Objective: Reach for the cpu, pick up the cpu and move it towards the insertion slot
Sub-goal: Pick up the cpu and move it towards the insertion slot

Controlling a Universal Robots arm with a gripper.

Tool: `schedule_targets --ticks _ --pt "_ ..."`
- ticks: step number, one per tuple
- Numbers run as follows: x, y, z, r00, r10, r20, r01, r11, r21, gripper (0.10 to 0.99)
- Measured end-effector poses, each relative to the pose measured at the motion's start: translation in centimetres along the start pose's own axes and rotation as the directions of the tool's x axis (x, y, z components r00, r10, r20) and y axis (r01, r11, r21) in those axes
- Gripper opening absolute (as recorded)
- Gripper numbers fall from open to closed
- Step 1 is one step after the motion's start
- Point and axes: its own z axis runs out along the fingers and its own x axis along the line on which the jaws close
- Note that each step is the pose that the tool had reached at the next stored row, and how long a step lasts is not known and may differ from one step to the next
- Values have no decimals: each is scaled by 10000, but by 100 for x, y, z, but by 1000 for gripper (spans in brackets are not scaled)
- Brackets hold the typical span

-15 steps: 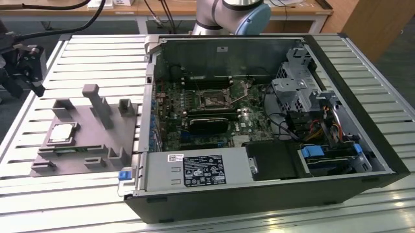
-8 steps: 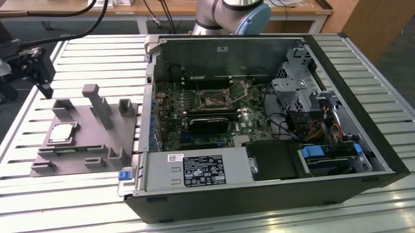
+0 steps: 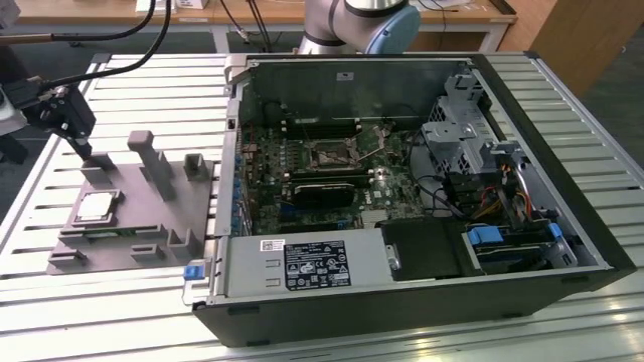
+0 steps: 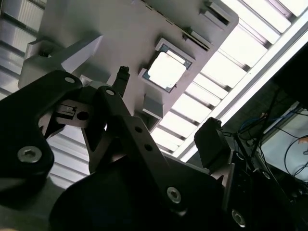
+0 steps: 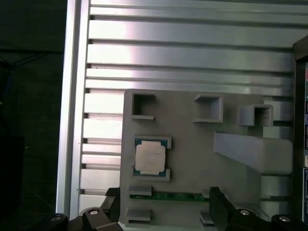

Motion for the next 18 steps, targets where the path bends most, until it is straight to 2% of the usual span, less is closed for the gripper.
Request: schedule_targets --ticks 18 --pt "3 -12 276 10000 0 0 0 10000 -1 820"
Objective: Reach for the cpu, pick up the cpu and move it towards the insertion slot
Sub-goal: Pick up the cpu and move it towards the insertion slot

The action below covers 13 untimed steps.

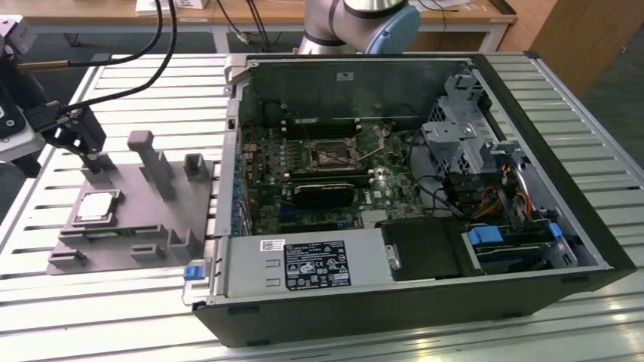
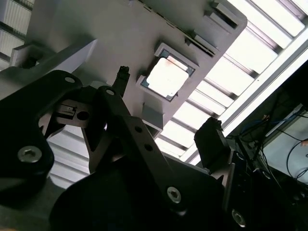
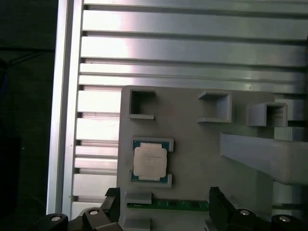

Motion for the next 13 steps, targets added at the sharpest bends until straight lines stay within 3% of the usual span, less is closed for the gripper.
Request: schedule_targets --ticks 13 --pt "1 -6 126 10000 0 0 0 10000 0 820"
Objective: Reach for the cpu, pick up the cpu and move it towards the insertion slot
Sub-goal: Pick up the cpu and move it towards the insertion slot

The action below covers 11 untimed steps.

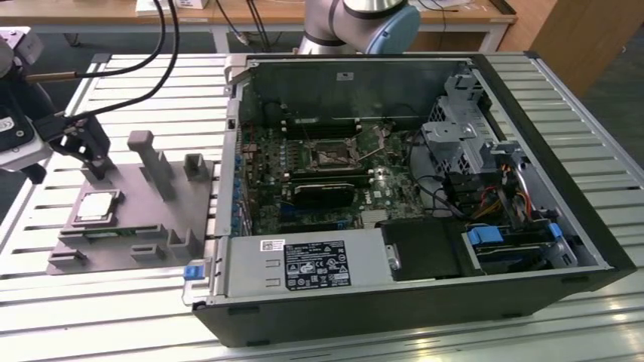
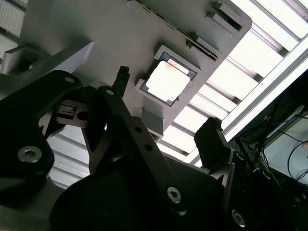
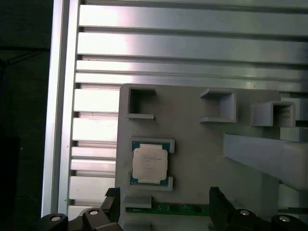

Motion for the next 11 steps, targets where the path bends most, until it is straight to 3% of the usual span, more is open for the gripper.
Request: schedule_targets --ticks 11 --pt "24 -4 107 10000 -1 12 1 10000 0 820"
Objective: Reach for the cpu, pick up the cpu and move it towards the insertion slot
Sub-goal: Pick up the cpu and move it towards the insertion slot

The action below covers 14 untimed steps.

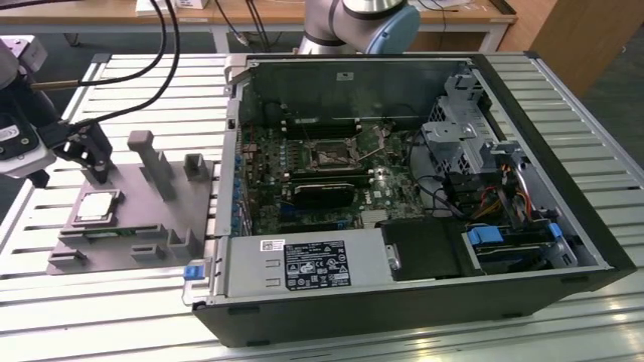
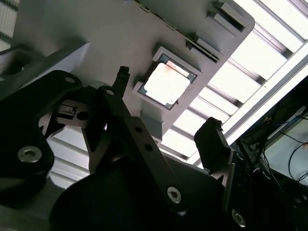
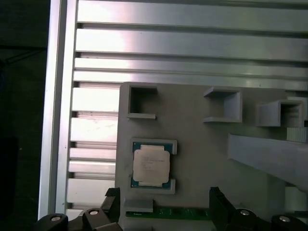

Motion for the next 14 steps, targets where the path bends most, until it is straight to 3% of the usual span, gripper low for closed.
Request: schedule_targets --ticks 6,14 --pt "58 -3 98 10000 78 22 -78 10000 1 820" --pt "64 -9 242 9996 295 32 -295 9996 2 820"
